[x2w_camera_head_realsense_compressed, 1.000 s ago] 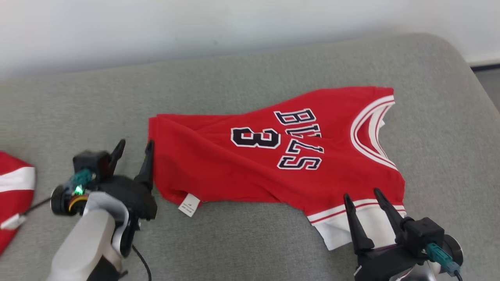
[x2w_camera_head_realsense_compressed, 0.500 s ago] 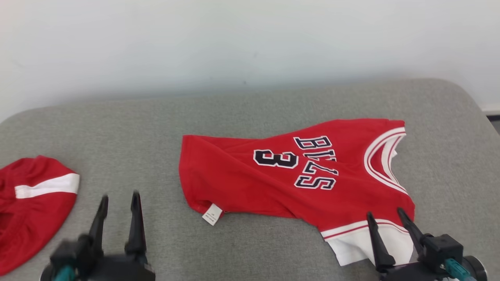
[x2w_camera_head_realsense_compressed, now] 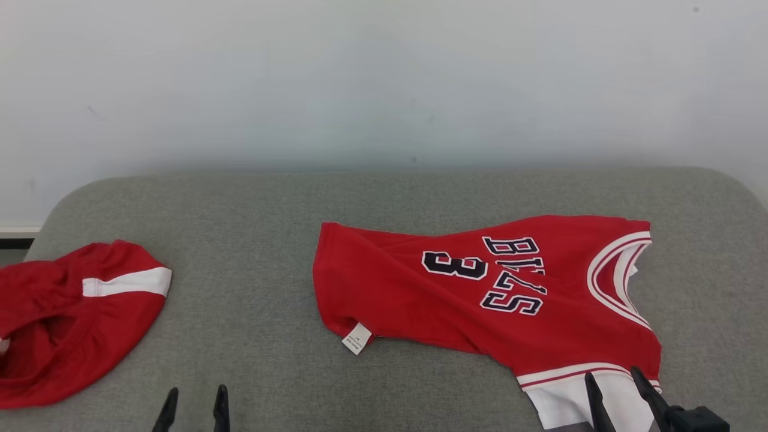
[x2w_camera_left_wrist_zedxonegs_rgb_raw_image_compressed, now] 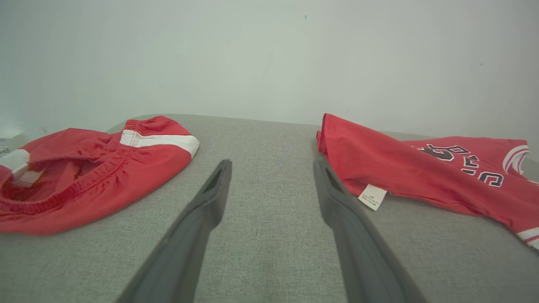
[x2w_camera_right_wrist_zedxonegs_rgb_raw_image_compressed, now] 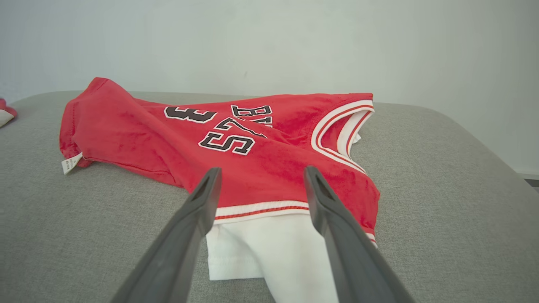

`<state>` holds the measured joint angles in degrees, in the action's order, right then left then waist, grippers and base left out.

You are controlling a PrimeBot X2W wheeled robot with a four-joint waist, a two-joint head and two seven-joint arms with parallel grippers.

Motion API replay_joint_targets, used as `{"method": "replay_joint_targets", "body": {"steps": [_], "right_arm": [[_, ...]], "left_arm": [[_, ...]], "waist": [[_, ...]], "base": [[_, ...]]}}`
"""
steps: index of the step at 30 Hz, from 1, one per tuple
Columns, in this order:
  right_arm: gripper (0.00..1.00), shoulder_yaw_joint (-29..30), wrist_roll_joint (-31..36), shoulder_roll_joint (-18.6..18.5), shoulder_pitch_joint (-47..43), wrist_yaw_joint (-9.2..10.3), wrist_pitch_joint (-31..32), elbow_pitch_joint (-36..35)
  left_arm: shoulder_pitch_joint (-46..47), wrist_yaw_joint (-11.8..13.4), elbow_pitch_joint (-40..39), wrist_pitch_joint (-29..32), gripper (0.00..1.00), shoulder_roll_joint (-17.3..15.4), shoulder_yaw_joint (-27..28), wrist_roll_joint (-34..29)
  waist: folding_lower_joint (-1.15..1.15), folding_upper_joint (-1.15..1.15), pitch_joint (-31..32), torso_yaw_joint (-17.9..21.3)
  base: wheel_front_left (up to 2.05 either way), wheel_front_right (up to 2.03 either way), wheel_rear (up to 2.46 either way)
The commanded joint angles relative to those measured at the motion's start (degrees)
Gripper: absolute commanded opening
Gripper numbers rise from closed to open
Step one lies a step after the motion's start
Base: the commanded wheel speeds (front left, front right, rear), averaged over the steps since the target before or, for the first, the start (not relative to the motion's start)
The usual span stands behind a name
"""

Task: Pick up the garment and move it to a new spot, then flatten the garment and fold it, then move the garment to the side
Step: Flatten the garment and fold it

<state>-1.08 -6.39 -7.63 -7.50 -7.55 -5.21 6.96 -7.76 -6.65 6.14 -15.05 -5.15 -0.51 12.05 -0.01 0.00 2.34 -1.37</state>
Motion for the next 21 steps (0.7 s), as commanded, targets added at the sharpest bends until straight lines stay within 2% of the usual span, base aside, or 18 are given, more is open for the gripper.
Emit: {"method": "replay_joint_targets", "body": {"steps": [1, 10, 21], "right_arm": [[1.00, 0.2, -0.3, -0.3, -1.2, 0.13, -0.8, 0.1], [1.00, 3.4, -0.6, 1.7, -3.2, 0.13, -2.3, -0.6], [1.00, 3.2, 0.0, 2.5, -2.3, 0.13, -1.6, -1.5]], "left_arm": [[-1.1, -0.4, -0.2, -0.2, 1.00, 0.3, -0.1, -0.9], [-1.2, -0.8, -0.1, -0.2, 1.00, 0.5, -1.4, -1.4], [-0.6, -0.8, 0.6, -0.2, 1.00, 0.4, -2.6, -0.2]], "waist": [[0.01, 0.00, 0.9, -0.9], [0.01, 0.00, 1.6, -0.5], [0.01, 0.00, 1.0, 0.9]], "base": [[0.00, 0.00, 0.00], [0.00, 0.00, 0.00], [0.00, 0.00, 0.00]]}}
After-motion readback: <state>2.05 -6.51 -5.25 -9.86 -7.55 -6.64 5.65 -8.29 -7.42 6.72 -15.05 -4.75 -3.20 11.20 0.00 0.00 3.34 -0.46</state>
